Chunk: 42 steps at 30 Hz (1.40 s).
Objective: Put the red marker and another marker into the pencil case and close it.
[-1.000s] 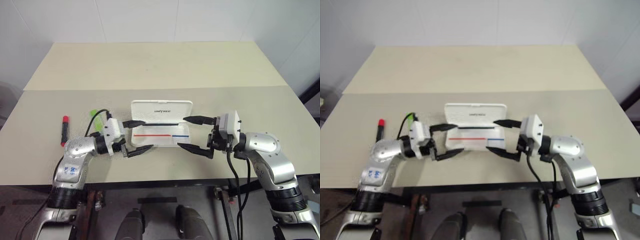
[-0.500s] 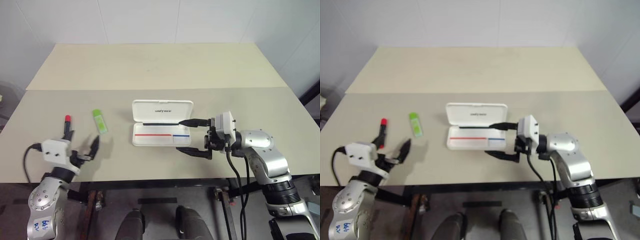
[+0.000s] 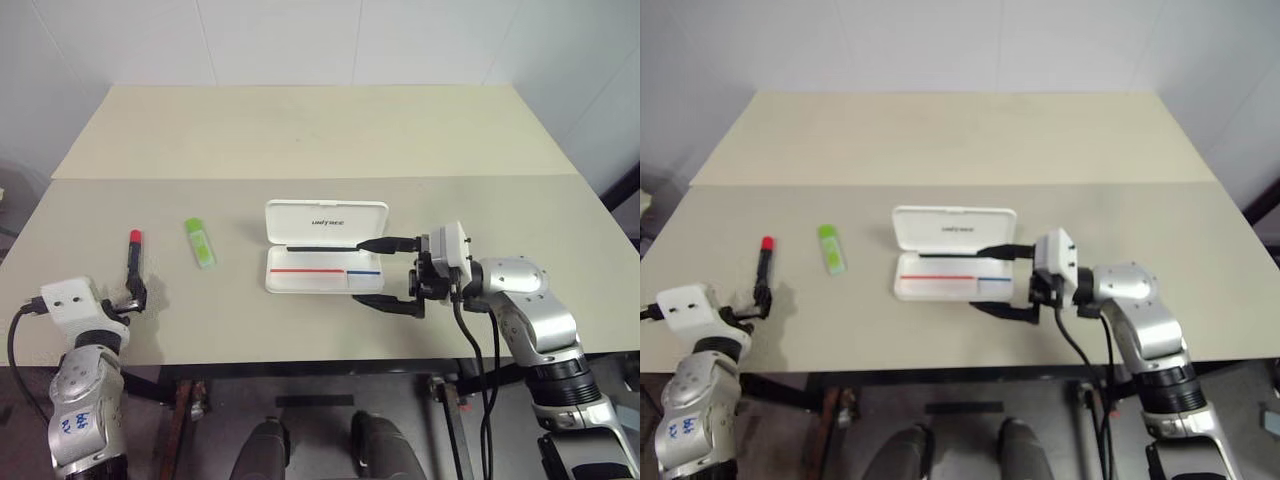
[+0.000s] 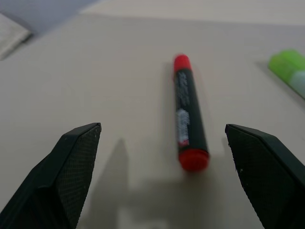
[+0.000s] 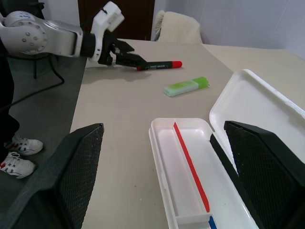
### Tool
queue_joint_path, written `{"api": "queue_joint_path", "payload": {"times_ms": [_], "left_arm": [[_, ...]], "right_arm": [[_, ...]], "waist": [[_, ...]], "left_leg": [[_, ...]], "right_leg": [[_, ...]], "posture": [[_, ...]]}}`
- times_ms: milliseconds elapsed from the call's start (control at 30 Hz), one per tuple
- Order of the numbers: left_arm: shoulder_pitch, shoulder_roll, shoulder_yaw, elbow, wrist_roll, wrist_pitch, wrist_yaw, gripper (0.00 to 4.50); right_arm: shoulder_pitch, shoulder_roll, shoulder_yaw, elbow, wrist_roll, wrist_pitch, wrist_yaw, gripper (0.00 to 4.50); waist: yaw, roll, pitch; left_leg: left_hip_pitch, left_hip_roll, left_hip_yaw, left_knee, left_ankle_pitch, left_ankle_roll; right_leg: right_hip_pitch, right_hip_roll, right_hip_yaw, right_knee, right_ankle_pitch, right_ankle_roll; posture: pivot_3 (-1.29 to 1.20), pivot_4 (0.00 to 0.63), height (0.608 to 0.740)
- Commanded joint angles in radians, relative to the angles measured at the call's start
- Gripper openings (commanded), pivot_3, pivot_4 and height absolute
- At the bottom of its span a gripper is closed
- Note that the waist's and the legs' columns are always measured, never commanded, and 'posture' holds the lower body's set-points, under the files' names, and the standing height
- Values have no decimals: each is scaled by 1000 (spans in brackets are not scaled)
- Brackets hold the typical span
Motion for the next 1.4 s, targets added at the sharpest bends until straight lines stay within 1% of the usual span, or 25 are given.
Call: {"api": "queue_joint_path", "payload": {"times_ms": [33,167,267,300,367,467,600,667,833,1033,1100,1167,1267,1367,1400], "left_arm": [[-47,19,-8,45,-26,22,-13,4449],[-103,35,-12,121,-53,64,-31,4449],[-128,33,5,159,-69,59,-26,4449],[-131,32,8,162,-73,62,-24,4263],[-129,30,12,159,-84,76,-24,3836],[-121,21,11,154,-88,85,-25,2876],[-115,14,10,146,-87,86,-22,1486],[-127,0,21,133,-115,88,-27,830],[-145,-11,33,70,-186,123,-39,830],[-117,21,-33,-99,-214,58,-143,830],[-96,61,-92,-186,-216,19,-240,830],[-72,111,-141,-228,-215,-33,-353,830],[-12,225,-216,-200,-151,-175,-552,830],[2,273,-238,-142,-146,-268,-649,830],[-15,292,-251,-111,-140,-308,-695,830]], "right_arm": [[6,-14,-25,-59,21,5,-11,4272],[13,-24,-32,-81,24,17,-19,4272],[17,-28,-35,-92,26,23,-26,4272],[19,-29,-36,-95,26,25,-27,4272],[25,-33,-38,-105,30,29,-30,4272],[29,-40,-39,-113,38,35,-33,4272],[31,-46,-38,-119,47,42,-30,4272],[28,-44,-34,-117,48,44,-30,4272],[22,-36,-23,-106,47,40,-30,4272],[20,-23,-13,-94,42,32,-30,4272],[20,-18,-12,-87,40,28,-30,4272],[22,-15,-14,-85,38,25,-33,4272],[31,-12,-22,-93,36,23,-45,4272],[41,-12,-31,-105,38,24,-60,4272],[52,-15,-37,-113,38,24,-70,4272]], "waist": [[0,0,0],[1,0,0],[2,1,0],[2,1,0],[1,1,-1],[2,1,-1],[5,1,-1],[8,1,-1],[22,1,-1],[22,0,0],[19,0,0],[17,0,0],[6,1,0],[-1,1,0],[0,1,0]], "left_leg": [[0,0,0,0,0,0],[0,0,0,0,0,0],[0,0,0,0,0,0],[0,0,-1,0,0,0],[1,0,-1,0,0,0],[1,0,0,0,0,0],[0,-1,0,0,0,0],[0,-1,0,-1,0,0],[0,-1,0,-1,0,0],[-2,0,0,-2,-1,0],[-2,0,0,-4,-1,0],[-2,0,1,-8,-1,-1],[0,1,2,-14,0,-1],[0,1,3,-18,0,-1],[-1,2,3,-18,0,-1]], "right_leg": [[0,0,0,0,0,0],[0,0,0,0,0,0],[0,0,0,0,0,0],[0,0,0,0,0,0],[1,0,0,0,1,0],[1,0,0,0,1,0],[1,-2,0,-3,1,0],[1,-2,0,-3,1,0],[1,-2,0,-4,1,0],[0,-2,0,-7,1,0],[0,-1,0,-8,1,0],[-1,-1,0,-10,1,0],[-2,-1,0,-12,0,-2],[-3,-1,0,-15,-1,-3],[-3,0,0,-15,-1,-3]], "posture": [[0,150,740],[0,150,740],[0,150,740],[0,150,740],[0,150,740],[0,150,740],[0,150,740],[0,150,740],[0,150,740],[0,150,740],[0,150,740],[0,150,740],[0,150,740],[0,150,740],[0,150,740]]}}
